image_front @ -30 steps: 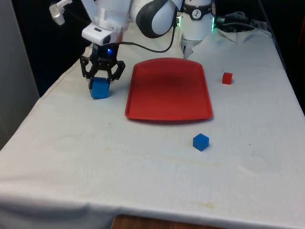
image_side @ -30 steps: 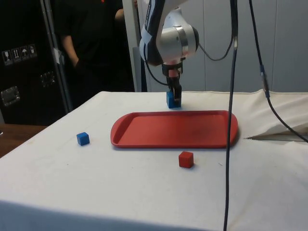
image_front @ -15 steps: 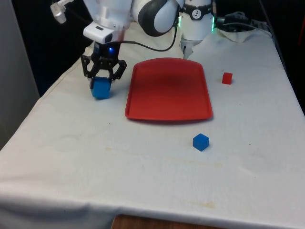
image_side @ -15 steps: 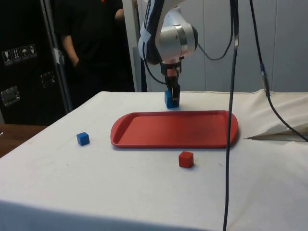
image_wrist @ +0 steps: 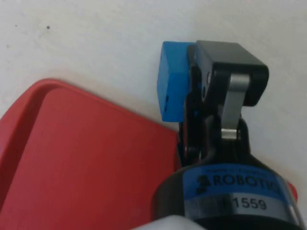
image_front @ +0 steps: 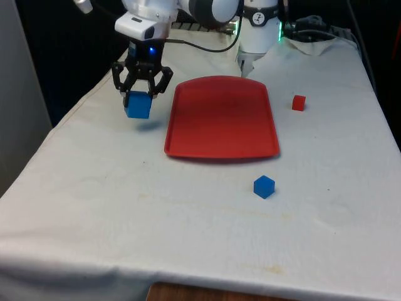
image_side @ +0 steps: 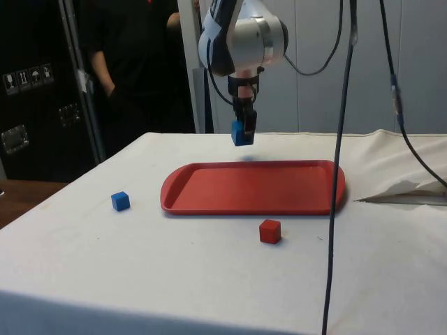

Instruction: Pick up the largest block and place it onto the tray.

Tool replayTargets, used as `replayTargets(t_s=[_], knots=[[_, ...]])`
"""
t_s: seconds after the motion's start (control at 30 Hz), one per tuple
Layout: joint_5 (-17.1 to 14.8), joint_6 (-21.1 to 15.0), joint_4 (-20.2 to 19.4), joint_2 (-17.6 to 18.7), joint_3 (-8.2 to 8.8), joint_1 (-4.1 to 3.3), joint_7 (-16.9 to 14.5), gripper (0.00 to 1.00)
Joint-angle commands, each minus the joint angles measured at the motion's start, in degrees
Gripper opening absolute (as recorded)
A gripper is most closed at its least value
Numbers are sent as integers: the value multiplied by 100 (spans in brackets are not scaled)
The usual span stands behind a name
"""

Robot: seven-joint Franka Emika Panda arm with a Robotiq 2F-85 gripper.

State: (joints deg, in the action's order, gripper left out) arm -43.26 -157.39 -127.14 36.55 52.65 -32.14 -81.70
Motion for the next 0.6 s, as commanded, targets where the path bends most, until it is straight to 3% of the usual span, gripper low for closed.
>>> replayTargets(t_s=[0.0, 0.1, 0.13, 0.17, 0.37, 0.4, 0.43, 0.57], knots=[[178, 109, -74, -63, 218, -183, 109, 0], [292, 109, -126, -189, 252, -246, 160, 0], [149, 0, -80, -166, 46, -86, 63, 0], [332, 103, -143, -223, 258, -264, 172, 0], [590, 86, -281, -510, 298, -390, 304, 0], [458, 0, -241, -510, 86, -218, 206, 0], [630, 80, -298, -544, 304, -401, 321, 0], [814, 57, -407, -745, 292, -487, 470, 0]])
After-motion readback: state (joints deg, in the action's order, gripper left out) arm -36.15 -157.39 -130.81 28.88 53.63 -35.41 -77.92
